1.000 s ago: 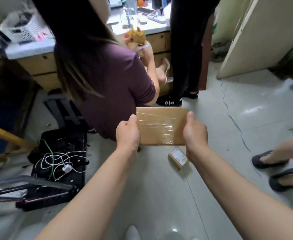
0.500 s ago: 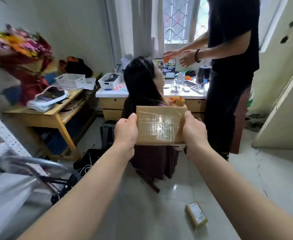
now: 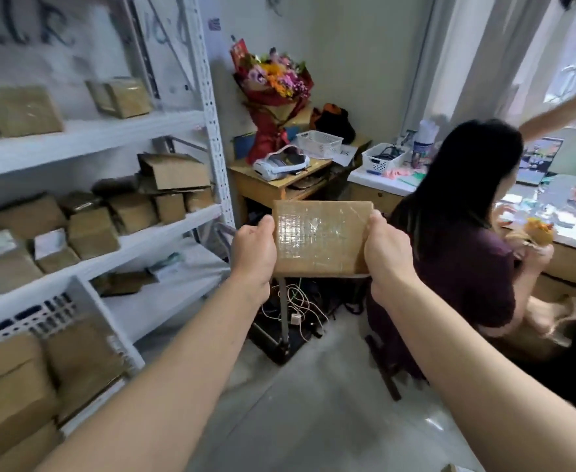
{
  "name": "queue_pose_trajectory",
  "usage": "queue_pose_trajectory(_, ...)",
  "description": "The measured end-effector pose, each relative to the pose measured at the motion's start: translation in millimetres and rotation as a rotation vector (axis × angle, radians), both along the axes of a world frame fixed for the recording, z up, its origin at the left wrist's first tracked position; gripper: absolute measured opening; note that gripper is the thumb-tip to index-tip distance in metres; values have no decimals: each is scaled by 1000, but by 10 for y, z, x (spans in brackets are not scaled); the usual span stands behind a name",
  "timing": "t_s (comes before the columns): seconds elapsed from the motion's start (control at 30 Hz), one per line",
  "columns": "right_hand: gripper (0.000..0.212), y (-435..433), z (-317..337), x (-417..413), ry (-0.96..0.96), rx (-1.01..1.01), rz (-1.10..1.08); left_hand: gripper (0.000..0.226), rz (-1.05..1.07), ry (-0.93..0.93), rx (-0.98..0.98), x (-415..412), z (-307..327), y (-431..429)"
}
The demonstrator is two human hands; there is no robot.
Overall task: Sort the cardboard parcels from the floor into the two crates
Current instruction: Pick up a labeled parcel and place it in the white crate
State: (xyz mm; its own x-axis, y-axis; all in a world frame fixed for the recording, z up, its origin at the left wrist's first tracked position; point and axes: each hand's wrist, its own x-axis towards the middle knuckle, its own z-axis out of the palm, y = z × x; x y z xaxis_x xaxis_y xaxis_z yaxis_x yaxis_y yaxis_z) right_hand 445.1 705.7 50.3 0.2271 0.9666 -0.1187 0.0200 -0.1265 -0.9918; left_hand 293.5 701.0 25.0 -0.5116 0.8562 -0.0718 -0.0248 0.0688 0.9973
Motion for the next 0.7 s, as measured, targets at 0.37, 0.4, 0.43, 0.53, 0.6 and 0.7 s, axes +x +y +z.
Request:
queue_pose_trajectory(0.37,41,-530,-121,-2084,-63,-67,430,34,375,-145,-75,-1936,-103,-1160)
queue_pose_trajectory(0.4,34,-610,-141,-2272,-70,-79,461,31,413,-159,-82,-2103,-121,-1286)
queue_pose_trajectory(0.43,31,-691,-155,-2454,-81,-85,486,27,443,-172,-84,-2272,-146,-1405)
queue_pose_trajectory(0.53,39,-903,-234,-2993,-130,-99,556,27,501,-222,-98,-2776,-251,-1726)
queue_pose_trajectory(0.6,41,-1016,-331,-3332,-164,-89,592,27,532,-261,-127,-3097,-334,-1916)
queue_pose_trajectory(0.7,37,-1122,-508,-3767,-232,-48,665,25,577,-305,-150,-3506,-482,-2141)
